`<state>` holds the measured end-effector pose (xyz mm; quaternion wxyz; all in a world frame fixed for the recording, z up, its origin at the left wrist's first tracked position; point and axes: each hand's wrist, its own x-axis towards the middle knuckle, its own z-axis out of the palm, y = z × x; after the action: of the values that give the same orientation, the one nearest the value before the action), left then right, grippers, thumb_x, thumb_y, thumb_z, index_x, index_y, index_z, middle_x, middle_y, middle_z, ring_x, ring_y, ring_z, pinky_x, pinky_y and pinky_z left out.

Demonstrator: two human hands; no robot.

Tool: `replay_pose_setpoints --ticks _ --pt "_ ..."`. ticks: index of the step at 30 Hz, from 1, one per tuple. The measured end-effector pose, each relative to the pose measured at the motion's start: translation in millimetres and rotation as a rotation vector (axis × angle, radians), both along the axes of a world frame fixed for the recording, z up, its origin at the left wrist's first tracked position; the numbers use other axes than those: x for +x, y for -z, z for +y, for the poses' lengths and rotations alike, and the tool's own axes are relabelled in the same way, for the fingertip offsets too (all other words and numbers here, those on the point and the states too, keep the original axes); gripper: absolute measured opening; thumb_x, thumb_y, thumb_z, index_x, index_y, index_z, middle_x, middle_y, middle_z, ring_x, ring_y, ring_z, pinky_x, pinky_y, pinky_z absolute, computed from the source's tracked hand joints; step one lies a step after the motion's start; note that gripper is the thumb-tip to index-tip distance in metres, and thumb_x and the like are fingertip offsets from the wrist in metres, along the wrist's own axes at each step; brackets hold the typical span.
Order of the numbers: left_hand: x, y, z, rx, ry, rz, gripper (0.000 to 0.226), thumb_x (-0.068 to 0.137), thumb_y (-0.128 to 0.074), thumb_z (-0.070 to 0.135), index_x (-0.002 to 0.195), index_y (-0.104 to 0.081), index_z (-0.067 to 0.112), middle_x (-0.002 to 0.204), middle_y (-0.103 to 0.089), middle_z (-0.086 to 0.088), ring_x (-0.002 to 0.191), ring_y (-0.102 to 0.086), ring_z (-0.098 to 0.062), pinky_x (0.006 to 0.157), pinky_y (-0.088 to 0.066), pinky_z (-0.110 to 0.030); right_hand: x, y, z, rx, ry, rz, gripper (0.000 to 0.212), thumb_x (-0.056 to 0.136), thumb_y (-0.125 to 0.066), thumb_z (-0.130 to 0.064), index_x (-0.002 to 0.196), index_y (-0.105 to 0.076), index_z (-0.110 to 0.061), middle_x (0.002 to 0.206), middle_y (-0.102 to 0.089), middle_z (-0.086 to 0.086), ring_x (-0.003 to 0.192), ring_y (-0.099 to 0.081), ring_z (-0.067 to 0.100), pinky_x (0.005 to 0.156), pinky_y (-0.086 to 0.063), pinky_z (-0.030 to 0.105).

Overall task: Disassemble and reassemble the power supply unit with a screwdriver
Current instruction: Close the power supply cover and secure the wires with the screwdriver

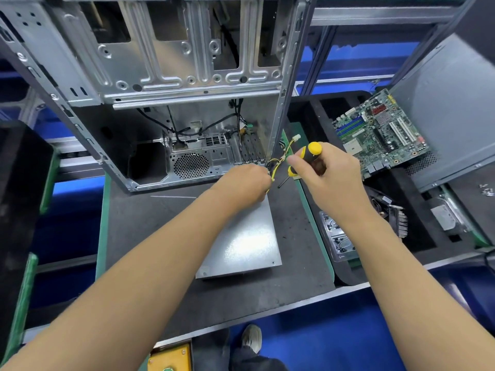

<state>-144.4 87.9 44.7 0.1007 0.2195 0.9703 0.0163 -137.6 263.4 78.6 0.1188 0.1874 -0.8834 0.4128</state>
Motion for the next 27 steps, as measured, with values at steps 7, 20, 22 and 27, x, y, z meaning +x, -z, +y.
replay_pose_setpoints --ticks 7,20,22,27 --pt "0.0 5.8 -17.9 0.272 -0.101 -0.107 0.014 0.092 -0.064 0.018 0.103 -0.072 0.017 0.099 -0.051 0.003 0.104 -0.055 -0.02 0.07 -0.028 -0.023 1.3 0.1 5.4 -0.01 0.036 -0.021 0.029 0.091 -0.067 -0.038 0.082 -0.067 -0.011 0.077 -0.066 0.006 0.069 -0.056 0.021 0.068 -0.046 0.036" --pt "-1.1 14.2 -19.0 0.28 -0.074 -0.125 0.02 0.093 -0.068 0.025 0.113 -0.071 0.022 0.091 -0.037 0.01 0.109 -0.052 -0.019 0.071 -0.024 -0.025 0.8 7.1 7.6 -0.014 0.038 -0.025 0.03 0.092 -0.065 -0.041 0.081 -0.066 -0.013 0.078 -0.065 0.006 0.067 -0.055 0.021 0.066 -0.047 0.039" --pt "-0.9 14.1 -20.1 0.273 -0.04 -0.11 0.02 0.093 -0.068 0.023 0.113 -0.073 0.02 0.09 -0.037 0.009 0.107 -0.053 -0.02 0.072 -0.026 -0.026 1.0 7.5 7.4 -0.02 0.036 -0.024 0.029 0.092 -0.065 -0.04 0.082 -0.066 -0.013 0.078 -0.064 0.006 0.067 -0.055 0.021 0.066 -0.047 0.039" --pt "1.5 14.6 -21.8 0.273 0.031 -0.063 0.019 0.093 -0.067 0.018 0.11 -0.075 0.017 0.092 -0.044 0.005 0.101 -0.055 -0.022 0.075 -0.041 -0.031 1.1 9.1 7.3 -0.025 0.033 -0.028 0.03 0.092 -0.063 -0.041 0.082 -0.065 -0.013 0.078 -0.064 0.006 0.068 -0.056 0.021 0.066 -0.047 0.039"
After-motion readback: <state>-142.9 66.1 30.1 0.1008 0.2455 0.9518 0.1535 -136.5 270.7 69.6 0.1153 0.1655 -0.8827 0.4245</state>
